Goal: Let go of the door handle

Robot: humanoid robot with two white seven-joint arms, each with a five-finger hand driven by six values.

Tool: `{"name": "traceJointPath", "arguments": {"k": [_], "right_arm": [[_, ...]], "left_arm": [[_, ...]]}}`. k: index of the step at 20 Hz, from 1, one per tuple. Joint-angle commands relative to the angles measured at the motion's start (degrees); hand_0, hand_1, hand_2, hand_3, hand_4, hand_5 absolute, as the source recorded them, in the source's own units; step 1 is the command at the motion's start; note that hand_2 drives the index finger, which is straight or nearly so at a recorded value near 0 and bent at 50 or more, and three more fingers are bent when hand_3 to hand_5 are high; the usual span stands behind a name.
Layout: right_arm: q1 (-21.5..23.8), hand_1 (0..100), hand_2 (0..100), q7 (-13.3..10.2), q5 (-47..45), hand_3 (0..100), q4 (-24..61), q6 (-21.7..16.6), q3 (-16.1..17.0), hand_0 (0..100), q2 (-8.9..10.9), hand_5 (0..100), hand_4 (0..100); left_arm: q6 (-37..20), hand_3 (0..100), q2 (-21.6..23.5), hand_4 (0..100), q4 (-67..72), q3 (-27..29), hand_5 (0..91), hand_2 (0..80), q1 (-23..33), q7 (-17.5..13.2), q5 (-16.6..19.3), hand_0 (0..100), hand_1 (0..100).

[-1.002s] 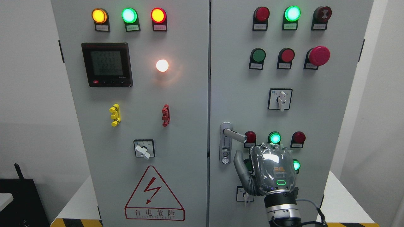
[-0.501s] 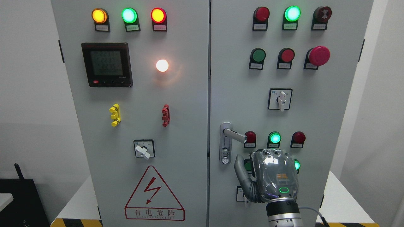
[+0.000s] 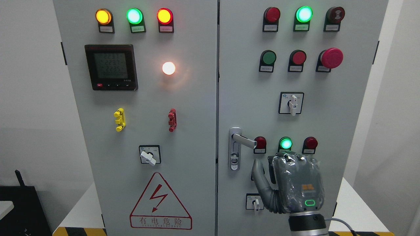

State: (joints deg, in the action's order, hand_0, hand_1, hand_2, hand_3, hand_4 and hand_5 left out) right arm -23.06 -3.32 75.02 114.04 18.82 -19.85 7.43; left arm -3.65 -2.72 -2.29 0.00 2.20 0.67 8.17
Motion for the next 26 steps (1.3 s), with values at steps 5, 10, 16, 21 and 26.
{"name": "traceJointPath", "arguments": {"k": [5, 10, 16, 21, 26], "right_arm": [[-3.30, 0, 82, -4.14, -8.04, 100, 3.39, 0.16, -4.75, 60, 12.96, 96, 90], [-3.49, 0, 78, -5.21, -8.74, 100, 4.09, 0.42, -8.71, 58, 13.75, 96, 90], [-3.57, 1, 76, -8.10, -11.90, 100, 5.49, 0.60, -13.19, 57, 18.92, 97, 90], [-5.06, 2, 76, -9.69, -15.07, 100, 5.58, 0.60, -13.90, 56, 23.76, 97, 90], [-8.05, 7, 68, -10.39, -16.92, 100, 5.58, 4.36, -18.02, 55, 24.04, 97, 90]], "left_arm": [[0.13, 0, 0.00, 0, 0.00, -1.40, 0.0, 0.0, 0.00, 0.03, -0.09, 12, 39], [0.04, 0, 0.00, 0, 0.00, -1.40, 0.0, 0.0, 0.00, 0.03, 0.00, 12, 39], [0.13, 0, 0.00, 0, 0.00, -1.40, 0.0, 0.0, 0.00, 0.03, 0.00, 12, 39], [0.13, 0, 0.00, 0, 0.00, -1.40, 0.0, 0.0, 0.00, 0.03, 0.00, 12, 39], [0.04, 0, 0.00, 0, 0.00, -1.40, 0.0, 0.0, 0.00, 0.03, 0.00, 12, 39]]}}
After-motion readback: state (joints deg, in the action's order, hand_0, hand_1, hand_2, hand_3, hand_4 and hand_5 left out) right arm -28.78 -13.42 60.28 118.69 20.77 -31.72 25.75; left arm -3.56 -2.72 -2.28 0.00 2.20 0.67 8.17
